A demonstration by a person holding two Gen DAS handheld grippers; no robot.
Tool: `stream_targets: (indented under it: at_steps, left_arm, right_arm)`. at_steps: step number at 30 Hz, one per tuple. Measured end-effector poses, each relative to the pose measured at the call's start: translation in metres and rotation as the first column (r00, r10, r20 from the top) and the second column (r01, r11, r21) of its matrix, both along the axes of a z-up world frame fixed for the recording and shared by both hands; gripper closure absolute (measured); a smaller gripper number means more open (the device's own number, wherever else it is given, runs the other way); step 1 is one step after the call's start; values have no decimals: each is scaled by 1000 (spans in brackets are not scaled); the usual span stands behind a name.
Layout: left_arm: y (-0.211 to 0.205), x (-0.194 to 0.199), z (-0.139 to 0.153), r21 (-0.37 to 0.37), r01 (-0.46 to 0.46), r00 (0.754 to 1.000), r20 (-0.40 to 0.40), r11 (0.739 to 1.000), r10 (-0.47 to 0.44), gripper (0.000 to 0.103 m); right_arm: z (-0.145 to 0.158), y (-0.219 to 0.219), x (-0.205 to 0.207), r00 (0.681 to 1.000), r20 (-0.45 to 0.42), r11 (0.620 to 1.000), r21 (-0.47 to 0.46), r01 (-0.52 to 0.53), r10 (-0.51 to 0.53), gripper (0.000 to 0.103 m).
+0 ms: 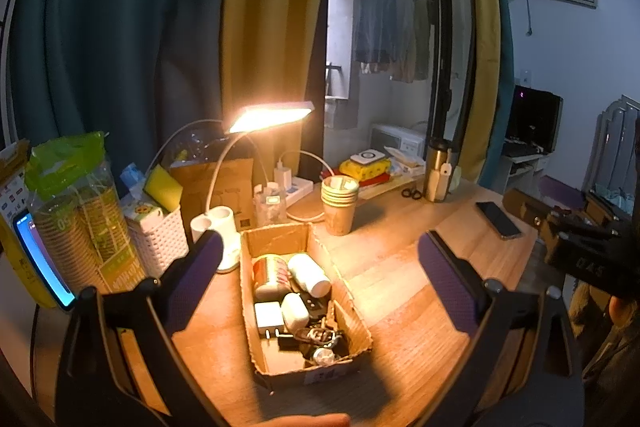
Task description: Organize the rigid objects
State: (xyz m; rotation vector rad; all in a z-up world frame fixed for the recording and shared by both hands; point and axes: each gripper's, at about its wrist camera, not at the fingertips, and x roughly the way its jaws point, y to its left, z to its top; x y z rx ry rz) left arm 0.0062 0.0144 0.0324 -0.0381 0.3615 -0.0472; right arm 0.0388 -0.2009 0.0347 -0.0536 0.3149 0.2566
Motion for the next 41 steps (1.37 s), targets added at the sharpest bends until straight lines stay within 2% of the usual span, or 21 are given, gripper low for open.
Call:
stream_targets:
  at_steps: [41]
  left_arm:
    - [4, -2, -3, 1, -6, 1000, -5, 1000, 6, 4]
  right_arm:
    - [-11, 8, 8, 999, -27, 1000, -13, -21, 20, 20]
